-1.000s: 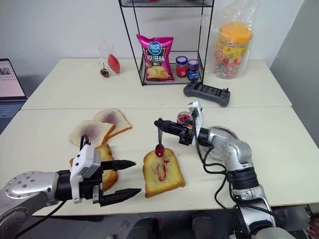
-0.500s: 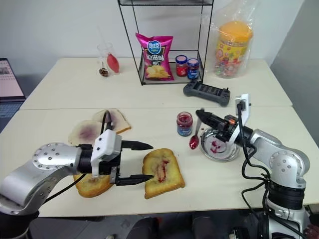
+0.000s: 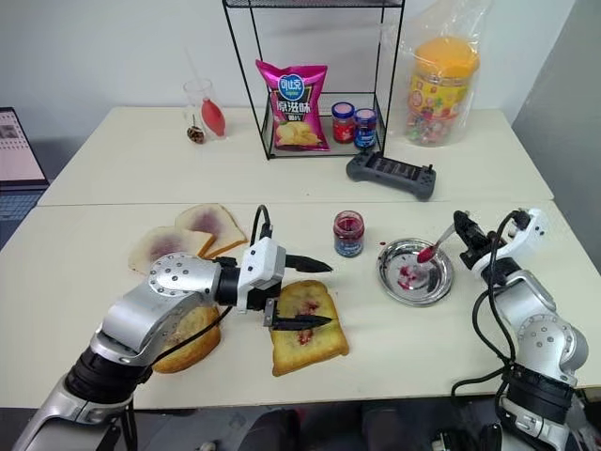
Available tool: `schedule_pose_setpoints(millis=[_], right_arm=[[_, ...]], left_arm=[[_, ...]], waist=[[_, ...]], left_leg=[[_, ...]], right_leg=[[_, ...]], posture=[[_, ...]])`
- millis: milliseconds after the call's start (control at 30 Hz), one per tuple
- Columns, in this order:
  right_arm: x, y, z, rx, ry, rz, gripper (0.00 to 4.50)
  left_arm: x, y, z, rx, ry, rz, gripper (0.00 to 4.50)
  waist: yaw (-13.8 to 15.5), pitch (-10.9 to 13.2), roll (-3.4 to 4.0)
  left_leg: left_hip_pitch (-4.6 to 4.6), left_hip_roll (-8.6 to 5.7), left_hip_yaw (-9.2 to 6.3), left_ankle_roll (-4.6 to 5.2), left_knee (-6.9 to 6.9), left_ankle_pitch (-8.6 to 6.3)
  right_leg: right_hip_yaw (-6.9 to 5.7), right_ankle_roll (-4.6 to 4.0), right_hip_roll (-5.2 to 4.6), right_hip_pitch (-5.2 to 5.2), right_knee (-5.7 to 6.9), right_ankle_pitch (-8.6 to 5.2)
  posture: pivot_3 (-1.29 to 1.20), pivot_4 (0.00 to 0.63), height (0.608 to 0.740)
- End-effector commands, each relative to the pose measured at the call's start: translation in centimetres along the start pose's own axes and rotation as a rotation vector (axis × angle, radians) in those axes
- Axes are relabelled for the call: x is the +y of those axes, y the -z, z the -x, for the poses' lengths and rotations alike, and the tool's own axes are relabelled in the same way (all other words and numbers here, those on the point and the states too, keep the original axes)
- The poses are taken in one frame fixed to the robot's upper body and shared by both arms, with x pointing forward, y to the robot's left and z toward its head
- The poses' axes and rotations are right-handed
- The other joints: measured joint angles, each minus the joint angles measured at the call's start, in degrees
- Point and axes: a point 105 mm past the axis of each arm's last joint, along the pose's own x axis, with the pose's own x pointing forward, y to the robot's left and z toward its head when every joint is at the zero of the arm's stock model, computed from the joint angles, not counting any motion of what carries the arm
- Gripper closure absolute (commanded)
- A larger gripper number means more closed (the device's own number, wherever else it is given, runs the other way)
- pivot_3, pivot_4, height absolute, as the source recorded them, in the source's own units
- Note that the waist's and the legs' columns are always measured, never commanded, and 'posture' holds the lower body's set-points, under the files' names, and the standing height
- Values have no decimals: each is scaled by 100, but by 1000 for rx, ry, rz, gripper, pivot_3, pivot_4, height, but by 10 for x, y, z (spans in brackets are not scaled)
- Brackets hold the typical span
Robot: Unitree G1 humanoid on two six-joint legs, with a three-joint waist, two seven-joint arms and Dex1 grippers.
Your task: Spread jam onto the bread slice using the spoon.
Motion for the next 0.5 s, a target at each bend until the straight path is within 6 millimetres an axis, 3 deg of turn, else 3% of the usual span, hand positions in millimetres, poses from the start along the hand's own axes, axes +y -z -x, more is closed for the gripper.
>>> schedule_pose_setpoints(millis=[33,133,167,233,500], right_arm=[[0,-2,0,-48,-35,-44,4457],[1,2,-1,-41,-59,-80,4457],[1,2,-1,-40,-60,-82,4031],[0,1,0,-43,-64,-90,3796],[-1,6,2,-22,-73,-79,2086]], left_arm=[[1,-10,-2,-16,4,-44,0],[1,-12,-2,-19,6,-47,0],[1,-12,-2,-19,5,-47,0],[1,-12,-1,-19,4,-46,0],[0,-13,-1,-17,2,-43,0]], waist=[[1,0,1],[0,0,2],[2,0,2],[4,0,1],[5,0,2]], left_leg=[[1,0,-2,0,0,0],[4,0,-2,1,1,0],[4,0,-2,1,2,0],[4,0,-4,0,4,1],[4,0,-10,0,8,1]], right_leg=[[-2,0,0,0,3,0],[-2,0,1,2,8,0],[-2,0,1,2,9,0],[-3,0,0,3,10,0],[-9,0,0,6,11,0]], posture=[[0,150,740],[0,150,740],[0,150,740],[0,150,740],[0,150,740]])
